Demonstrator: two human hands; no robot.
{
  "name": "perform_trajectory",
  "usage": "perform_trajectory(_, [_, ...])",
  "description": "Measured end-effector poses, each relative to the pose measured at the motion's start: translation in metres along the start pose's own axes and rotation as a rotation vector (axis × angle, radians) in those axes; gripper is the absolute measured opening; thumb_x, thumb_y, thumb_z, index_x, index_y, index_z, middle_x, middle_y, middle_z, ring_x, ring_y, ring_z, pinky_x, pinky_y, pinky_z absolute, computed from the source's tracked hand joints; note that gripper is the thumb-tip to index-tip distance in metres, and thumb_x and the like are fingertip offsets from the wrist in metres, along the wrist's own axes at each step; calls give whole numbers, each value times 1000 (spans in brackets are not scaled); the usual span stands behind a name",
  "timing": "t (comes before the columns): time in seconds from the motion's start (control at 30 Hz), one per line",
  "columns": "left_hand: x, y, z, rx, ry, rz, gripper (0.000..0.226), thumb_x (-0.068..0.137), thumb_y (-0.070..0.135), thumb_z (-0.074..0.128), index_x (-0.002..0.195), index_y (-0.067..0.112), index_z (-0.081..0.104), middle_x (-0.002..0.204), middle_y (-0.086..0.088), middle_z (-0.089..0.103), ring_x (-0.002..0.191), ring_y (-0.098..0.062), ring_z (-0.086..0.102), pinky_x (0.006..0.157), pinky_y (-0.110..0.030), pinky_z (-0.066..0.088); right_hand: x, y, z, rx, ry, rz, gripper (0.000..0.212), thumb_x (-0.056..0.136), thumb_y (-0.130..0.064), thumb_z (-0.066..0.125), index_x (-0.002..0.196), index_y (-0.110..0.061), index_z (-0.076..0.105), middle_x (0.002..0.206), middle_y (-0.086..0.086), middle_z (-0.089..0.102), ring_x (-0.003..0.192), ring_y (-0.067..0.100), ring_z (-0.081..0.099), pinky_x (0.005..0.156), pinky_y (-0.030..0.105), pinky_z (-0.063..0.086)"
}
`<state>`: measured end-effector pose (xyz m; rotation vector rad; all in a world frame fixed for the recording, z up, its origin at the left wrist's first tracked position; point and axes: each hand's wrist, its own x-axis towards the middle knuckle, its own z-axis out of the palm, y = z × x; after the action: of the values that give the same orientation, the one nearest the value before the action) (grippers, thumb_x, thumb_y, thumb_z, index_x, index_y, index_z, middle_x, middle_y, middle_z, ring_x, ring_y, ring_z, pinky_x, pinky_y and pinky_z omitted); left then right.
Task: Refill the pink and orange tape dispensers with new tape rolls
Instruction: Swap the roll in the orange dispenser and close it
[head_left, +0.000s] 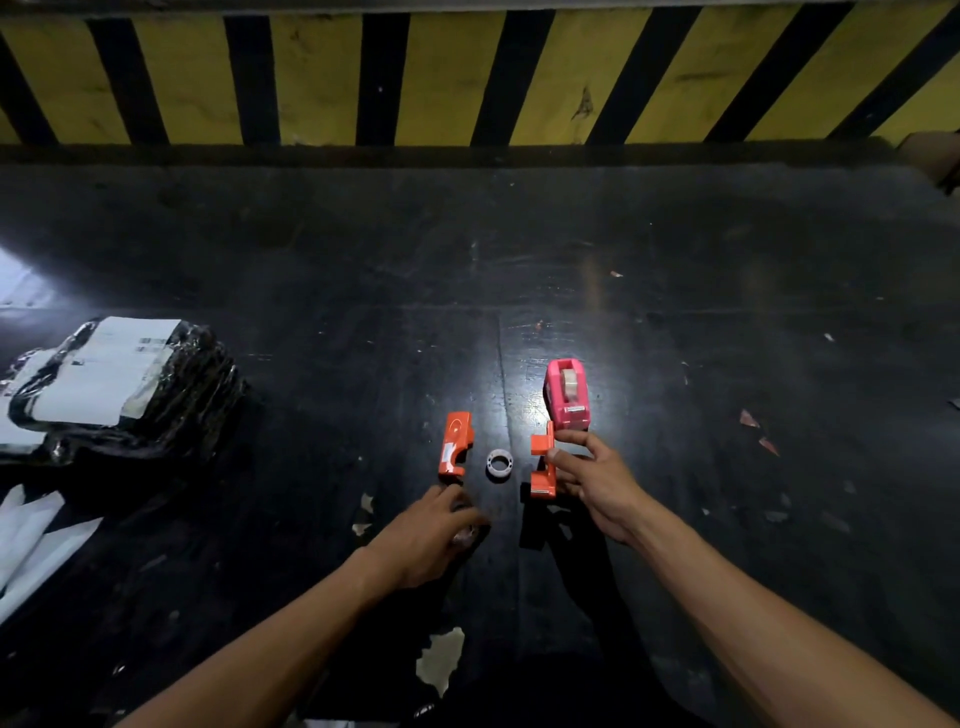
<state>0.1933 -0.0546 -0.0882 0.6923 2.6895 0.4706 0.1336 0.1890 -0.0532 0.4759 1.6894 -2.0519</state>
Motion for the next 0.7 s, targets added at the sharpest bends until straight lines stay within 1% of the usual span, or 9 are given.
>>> perform_trajectory(0.07, [3,2,1,-63,50,-40,29,90,31,57,119,27,60,121,-4,54,106,-22,50,90,-40,51,-1,0,-1,-4,-7,4,30,89,-4,64,117,-9,56,103,22,68,89,32,64,83,43,55])
perform_trajectory(0.17, [8,10,-2,-278,182,-157,24,87,31,62,110,23,62,112,0,57,100,-16,57,90,-31,51,-4,-2,-1,-14,-12,7,31,89,-5,64,118,-10,56,106,22,68,91,35,65,86,45,55])
perform_trajectory(0.23, [11,21,-10,-501,287,-303,20,84,20,69,102,17,61,98,5,61,81,-13,64,75,-23,53,-6,-2,0,-13,-22,5,31,89,-5,64,118,-10,56,104,22,68,86,32,66,79,41,57])
perform_trajectory(0.3, [16,30,-14,-702,352,-459,23,81,13,73,99,13,58,88,5,65,66,-13,64,63,-20,52,-7,-1,2,-20,-28,4,31,88,-5,64,118,-9,55,100,21,68,79,29,64,68,34,56])
perform_trajectory(0.37, [23,34,-16,-894,407,-601,27,78,20,76,95,16,56,87,-1,68,69,-14,63,69,-29,53,-9,1,5,-36,-43,10,32,87,-6,65,118,-10,55,97,20,68,75,26,62,63,29,54])
perform_trajectory(0.43, [32,40,-19,-1188,453,-686,29,78,20,76,96,16,53,90,-10,69,72,-19,63,70,-39,53,-11,2,8,-45,-71,16,32,87,-6,66,116,-11,56,96,18,67,72,23,63,60,28,52])
perform_trajectory(0.53, [42,48,-28,-1502,489,-765,28,84,15,74,104,8,56,87,-15,71,72,-22,68,75,-38,54,-14,3,12,-28,-141,14,34,84,-7,68,116,-10,56,95,17,67,74,22,62,66,31,50])
perform_trajectory(0.6, [46,51,-33,-1658,474,-781,31,86,17,74,109,2,60,92,-13,77,82,-21,75,81,-34,58,-17,2,15,-30,-178,0,34,84,-5,68,115,-10,56,97,16,67,76,22,67,71,34,53])
perform_trajectory(0.7, [50,54,-37,-1736,479,-826,26,89,21,71,107,3,69,88,-5,79,86,-17,76,78,-28,57,-21,-1,21,-45,-193,-34,33,86,-2,66,116,-10,54,101,17,67,77,19,71,68,29,55])
